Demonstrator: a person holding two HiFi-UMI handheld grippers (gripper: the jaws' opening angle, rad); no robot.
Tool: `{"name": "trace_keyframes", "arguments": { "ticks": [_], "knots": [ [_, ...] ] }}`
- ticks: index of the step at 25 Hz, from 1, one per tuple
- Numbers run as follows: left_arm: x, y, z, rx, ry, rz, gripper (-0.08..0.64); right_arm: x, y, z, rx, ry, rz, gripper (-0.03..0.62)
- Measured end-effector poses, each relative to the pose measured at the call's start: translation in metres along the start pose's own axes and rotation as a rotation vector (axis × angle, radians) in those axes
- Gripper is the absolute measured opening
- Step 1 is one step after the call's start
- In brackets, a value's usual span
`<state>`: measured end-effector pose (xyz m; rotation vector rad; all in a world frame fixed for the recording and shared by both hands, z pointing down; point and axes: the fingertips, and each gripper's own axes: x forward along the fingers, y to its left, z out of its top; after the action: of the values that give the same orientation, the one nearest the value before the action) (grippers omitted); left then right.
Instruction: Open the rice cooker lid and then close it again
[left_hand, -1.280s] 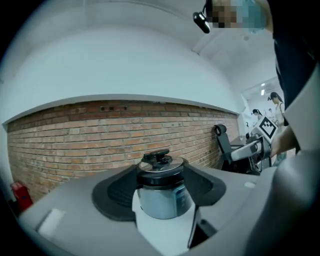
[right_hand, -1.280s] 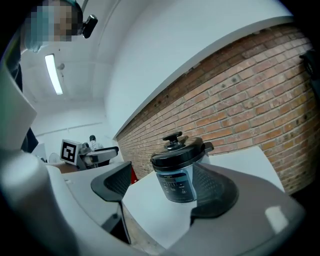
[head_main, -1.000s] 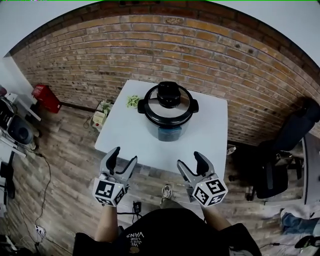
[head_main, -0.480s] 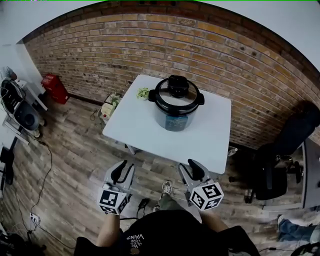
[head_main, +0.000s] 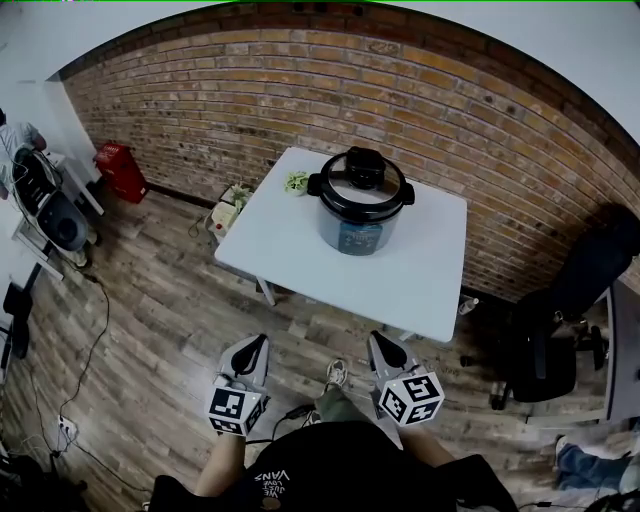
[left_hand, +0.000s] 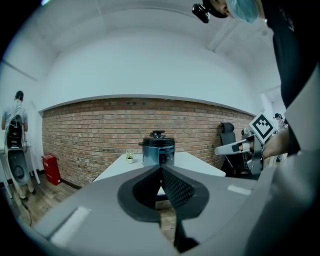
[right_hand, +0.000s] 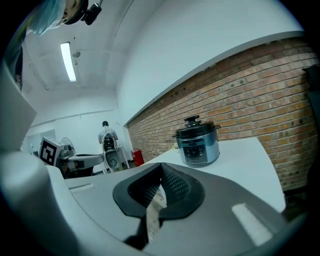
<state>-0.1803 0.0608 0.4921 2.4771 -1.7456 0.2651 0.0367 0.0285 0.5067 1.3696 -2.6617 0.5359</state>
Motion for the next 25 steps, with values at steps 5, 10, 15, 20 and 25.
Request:
{"name": "trace_keyframes", "arguments": {
  "ticks": [5,10,15,20,25],
  "knots": [
    [-0.006,-0.003,-0.007,0.001,0.014,0.014,0.002,-0.002,0.001,-0.012,0.01,0.026,-0.004,0.006],
    [-0.008,-0.002,-0.014,-0.016,0.022,0.026,0.002,-0.004,0.0,-0.016,-0.011,0.041,-0.022,0.005],
    [-0.006,-0.005,-0.008,0.009,0.012,0.007,0.002,-0.005,-0.001,-0.015,-0.011,0.043,-0.025,0.005],
    [-0.001,-0.009,-0.007,0.002,0.016,-0.008,0.002,-0.003,-0.001,-0.014,-0.013,0.039,-0.015,0.005],
    [0.003,-0.009,-0.007,0.01,0.015,-0.012,0.002,0.0,-0.002,-0.013,-0.02,0.039,-0.014,0.005]
  ]
}}
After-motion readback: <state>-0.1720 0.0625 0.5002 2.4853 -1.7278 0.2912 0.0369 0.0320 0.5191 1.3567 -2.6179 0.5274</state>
